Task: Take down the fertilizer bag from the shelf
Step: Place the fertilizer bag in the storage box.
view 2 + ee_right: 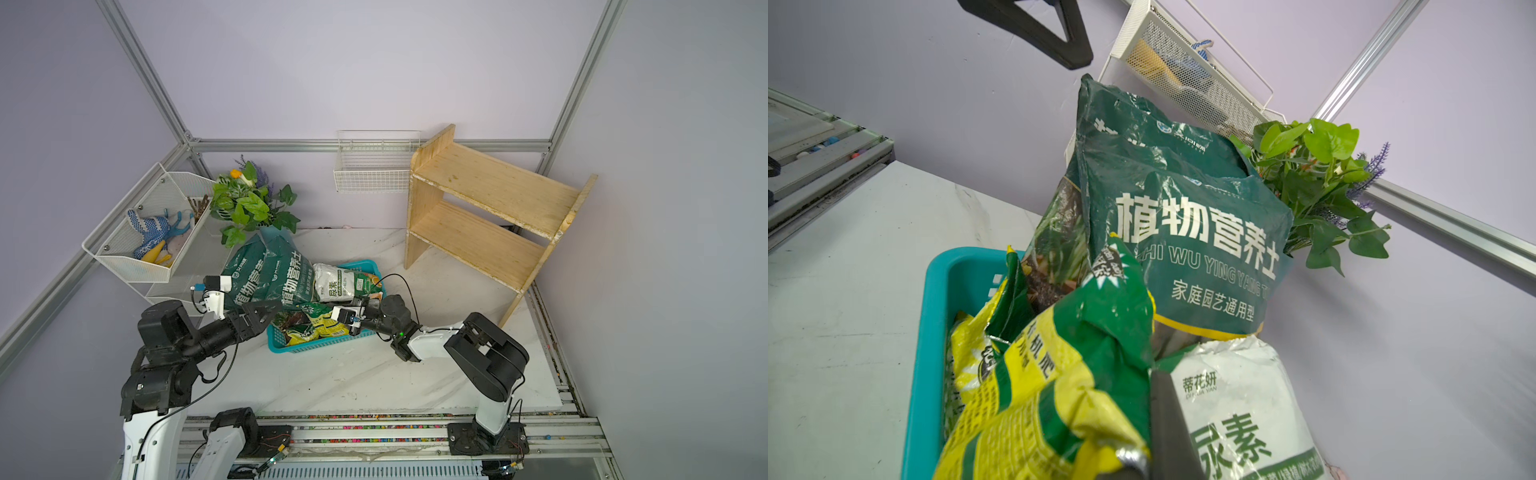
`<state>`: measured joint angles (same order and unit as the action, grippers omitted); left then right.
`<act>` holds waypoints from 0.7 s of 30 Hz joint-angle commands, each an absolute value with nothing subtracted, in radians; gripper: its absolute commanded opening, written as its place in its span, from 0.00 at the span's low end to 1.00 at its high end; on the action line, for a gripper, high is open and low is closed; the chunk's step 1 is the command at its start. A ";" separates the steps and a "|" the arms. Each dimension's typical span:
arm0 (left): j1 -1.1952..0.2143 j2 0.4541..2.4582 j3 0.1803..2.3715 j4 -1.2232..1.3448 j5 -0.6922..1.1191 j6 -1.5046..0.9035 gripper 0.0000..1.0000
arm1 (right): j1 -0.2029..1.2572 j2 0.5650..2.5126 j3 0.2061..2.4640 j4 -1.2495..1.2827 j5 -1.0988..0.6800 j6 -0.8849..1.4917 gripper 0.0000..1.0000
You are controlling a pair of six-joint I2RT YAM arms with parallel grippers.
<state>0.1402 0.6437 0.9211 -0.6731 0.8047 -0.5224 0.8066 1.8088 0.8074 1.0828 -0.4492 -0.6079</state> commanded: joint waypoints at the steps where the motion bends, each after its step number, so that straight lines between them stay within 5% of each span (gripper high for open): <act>1: 0.103 0.661 0.872 -0.647 0.796 -0.511 0.97 | 0.810 1.849 0.854 1.160 -0.408 -0.651 0.00; 6: 0.083 0.687 0.864 -0.639 0.785 -0.515 0.89 | 0.809 1.907 0.864 1.206 -0.345 -0.738 0.00; 11: 0.070 0.691 0.859 -0.632 0.787 -0.522 0.89 | 0.797 1.923 0.786 1.303 -0.338 -0.805 0.00; 21: 0.060 0.701 0.854 -0.630 0.775 -0.525 0.92 | 0.788 1.870 0.739 1.091 -0.347 -0.951 0.00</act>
<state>0.0643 0.6983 0.9031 -0.6491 0.7811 -0.5236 0.7933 1.8816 0.7700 1.1915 -0.3729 -0.8925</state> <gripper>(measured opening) 0.918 0.050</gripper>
